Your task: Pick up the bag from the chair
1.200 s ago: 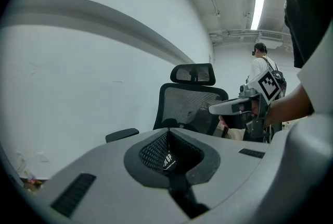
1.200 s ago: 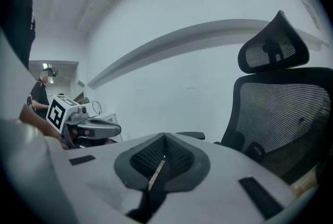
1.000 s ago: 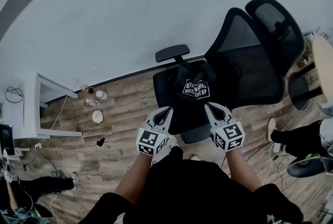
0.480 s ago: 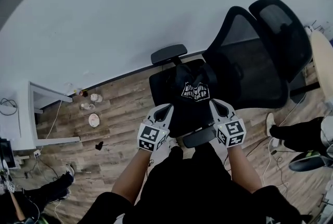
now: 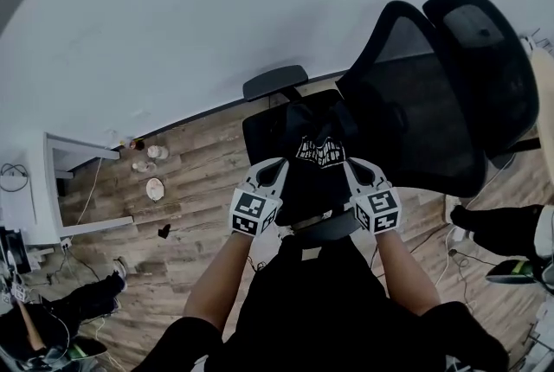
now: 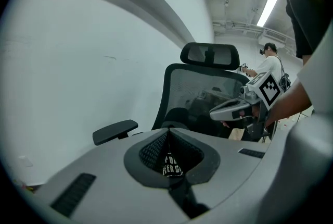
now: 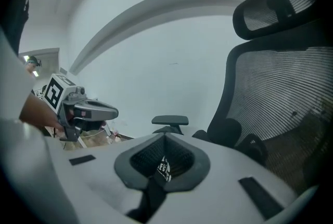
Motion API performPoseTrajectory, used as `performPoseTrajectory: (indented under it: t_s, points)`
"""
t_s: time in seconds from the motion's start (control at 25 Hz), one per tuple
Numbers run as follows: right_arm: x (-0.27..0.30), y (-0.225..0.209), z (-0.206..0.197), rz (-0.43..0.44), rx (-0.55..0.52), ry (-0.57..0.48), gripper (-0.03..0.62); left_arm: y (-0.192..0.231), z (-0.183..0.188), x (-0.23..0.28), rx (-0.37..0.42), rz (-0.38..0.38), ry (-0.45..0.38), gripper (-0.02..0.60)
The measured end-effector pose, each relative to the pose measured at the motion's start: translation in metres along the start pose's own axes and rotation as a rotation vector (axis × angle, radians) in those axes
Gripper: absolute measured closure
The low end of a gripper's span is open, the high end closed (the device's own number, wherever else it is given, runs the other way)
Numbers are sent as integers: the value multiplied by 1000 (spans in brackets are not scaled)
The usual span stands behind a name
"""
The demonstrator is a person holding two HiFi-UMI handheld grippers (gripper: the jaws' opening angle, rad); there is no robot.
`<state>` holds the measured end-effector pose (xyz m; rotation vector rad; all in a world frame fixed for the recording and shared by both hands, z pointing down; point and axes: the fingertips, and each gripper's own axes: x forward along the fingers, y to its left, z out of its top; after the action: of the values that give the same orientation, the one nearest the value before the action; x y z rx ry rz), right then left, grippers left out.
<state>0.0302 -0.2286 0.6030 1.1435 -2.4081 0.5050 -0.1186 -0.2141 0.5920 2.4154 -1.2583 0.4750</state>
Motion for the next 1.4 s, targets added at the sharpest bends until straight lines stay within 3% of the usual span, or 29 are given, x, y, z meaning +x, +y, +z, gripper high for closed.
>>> performPoseTrajectory:
  t_s: [0.16, 0.36, 0.44, 0.48, 0.56, 0.68, 1.0, 1.16, 1.4]
  points:
    - [14, -21, -13, 5, 2, 48, 572, 12, -9, 31, 1, 24, 52, 560]
    - [34, -45, -30, 16, 5, 96, 571, 41, -17, 58, -57, 146, 46, 558]
    - [43, -53, -37, 23, 15, 120, 527, 44, -24, 68, -71, 146, 57, 548]
    - [48, -57, -41, 24, 22, 133, 446, 45, -29, 74, -76, 141, 69, 490]
    - [59, -66, -49, 22, 50, 152, 328, 49, -39, 85, -94, 129, 97, 309]
    - [78, -79, -62, 29, 108, 171, 245, 58, -56, 102, -127, 103, 147, 239]
    - [123, -95, -93, 100, 186, 262, 168, 70, -85, 148, -155, -13, 277, 213]
    - [141, -101, -96, 126, 186, 299, 160, 66, -102, 172, -164, -77, 343, 206]
    - [160, -105, -103, 162, 175, 350, 163, 63, -107, 193, -200, -101, 370, 209]
